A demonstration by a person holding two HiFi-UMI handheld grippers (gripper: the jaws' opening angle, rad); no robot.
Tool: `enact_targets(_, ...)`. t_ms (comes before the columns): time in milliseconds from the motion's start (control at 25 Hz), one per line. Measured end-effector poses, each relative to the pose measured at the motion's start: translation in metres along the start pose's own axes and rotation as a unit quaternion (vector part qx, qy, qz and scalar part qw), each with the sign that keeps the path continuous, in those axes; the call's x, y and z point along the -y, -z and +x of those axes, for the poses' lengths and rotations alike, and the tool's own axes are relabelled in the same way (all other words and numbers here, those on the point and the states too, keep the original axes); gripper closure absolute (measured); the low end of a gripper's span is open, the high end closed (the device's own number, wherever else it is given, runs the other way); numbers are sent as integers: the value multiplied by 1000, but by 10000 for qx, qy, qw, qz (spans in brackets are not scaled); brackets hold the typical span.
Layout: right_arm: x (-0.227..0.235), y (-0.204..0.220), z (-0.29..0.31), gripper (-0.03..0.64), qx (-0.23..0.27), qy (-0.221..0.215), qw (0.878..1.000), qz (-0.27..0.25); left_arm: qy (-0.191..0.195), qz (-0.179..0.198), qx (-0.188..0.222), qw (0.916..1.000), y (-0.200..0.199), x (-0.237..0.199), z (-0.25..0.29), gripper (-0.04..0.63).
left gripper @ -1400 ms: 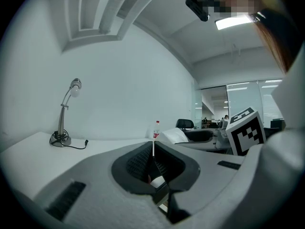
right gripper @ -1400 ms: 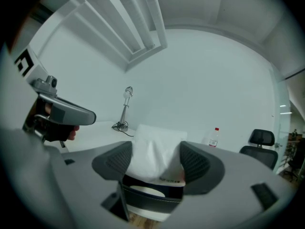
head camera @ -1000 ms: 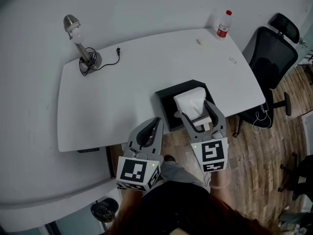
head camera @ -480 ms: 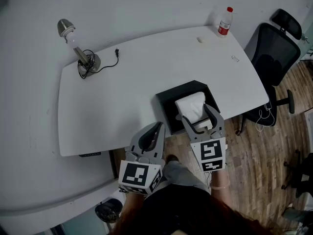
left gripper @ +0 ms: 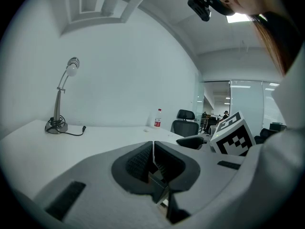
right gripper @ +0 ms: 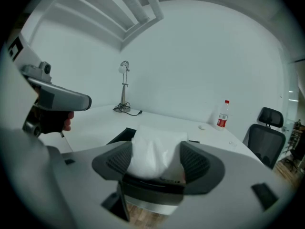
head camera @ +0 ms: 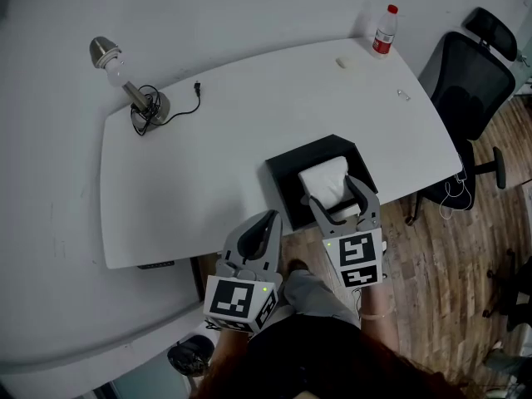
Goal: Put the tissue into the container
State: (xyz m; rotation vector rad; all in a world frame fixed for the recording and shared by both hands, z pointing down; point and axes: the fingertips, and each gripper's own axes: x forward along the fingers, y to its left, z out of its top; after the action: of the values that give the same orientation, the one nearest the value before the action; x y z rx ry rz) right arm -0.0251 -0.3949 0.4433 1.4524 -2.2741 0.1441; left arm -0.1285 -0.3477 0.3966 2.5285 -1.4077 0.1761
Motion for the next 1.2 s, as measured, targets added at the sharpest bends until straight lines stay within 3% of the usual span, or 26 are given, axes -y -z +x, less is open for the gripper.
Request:
enact_targets(920, 1, 24, 24, 279, -1351, -243, 9901, -288, -21, -42, -159, 9999, 5, -12, 19, 563)
enact_targets(1200, 2, 24, 24, 281, -1363, -220, 9898, -351, -106, -59, -128, 9998, 4, -14, 11, 563)
